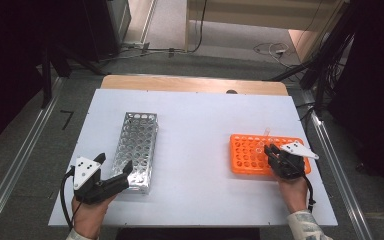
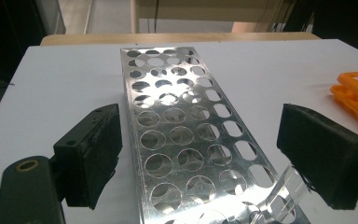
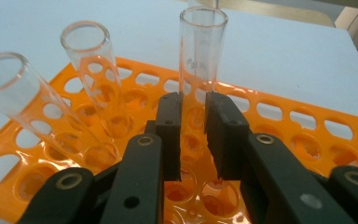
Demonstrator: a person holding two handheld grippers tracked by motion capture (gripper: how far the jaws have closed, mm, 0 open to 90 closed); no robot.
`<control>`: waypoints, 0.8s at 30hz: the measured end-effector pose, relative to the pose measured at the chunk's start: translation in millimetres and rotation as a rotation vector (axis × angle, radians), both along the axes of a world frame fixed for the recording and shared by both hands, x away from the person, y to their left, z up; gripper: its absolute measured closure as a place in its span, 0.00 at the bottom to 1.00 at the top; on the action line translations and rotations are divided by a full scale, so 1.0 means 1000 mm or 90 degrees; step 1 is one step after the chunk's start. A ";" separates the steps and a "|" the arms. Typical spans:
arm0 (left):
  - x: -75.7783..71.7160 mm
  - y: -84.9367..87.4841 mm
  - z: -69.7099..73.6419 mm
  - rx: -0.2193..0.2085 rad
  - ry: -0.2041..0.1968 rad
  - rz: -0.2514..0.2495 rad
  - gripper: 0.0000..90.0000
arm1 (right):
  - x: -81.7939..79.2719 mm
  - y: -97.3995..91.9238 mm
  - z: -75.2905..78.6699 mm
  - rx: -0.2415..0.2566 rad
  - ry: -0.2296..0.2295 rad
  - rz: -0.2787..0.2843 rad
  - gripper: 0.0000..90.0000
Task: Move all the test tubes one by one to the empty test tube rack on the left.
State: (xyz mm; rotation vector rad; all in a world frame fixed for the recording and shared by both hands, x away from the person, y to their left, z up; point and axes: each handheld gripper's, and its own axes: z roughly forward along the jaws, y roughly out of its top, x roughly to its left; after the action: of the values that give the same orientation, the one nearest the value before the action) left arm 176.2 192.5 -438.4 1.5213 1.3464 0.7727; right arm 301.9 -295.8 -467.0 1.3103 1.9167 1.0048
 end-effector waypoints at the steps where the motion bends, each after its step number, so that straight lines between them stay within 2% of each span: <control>1: 0.000 0.000 0.000 0.000 0.000 0.000 0.15 | -0.001 0.000 0.001 0.002 -0.003 0.000 0.81; 5: 0.000 0.000 0.000 -0.002 0.000 0.002 0.15 | -0.003 -0.003 0.008 0.018 -0.010 -0.004 0.81; 12: 0.000 0.001 0.000 0.000 0.000 0.001 0.15 | -0.013 -0.007 0.024 0.046 -0.041 0.000 0.81; 17: 0.000 0.001 0.001 -0.002 -0.002 0.002 0.15 | -0.022 -0.009 0.029 0.050 -0.036 0.011 0.81; 24: -0.001 0.002 0.002 -0.002 -0.003 0.003 0.15 | -0.048 -0.008 0.035 0.068 -0.027 0.038 0.81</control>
State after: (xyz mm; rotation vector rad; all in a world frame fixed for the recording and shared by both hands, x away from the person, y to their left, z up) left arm 174.8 194.2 -436.8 1.5137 1.3478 0.7761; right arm 254.0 -304.3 -432.5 1.2860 1.9032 1.1707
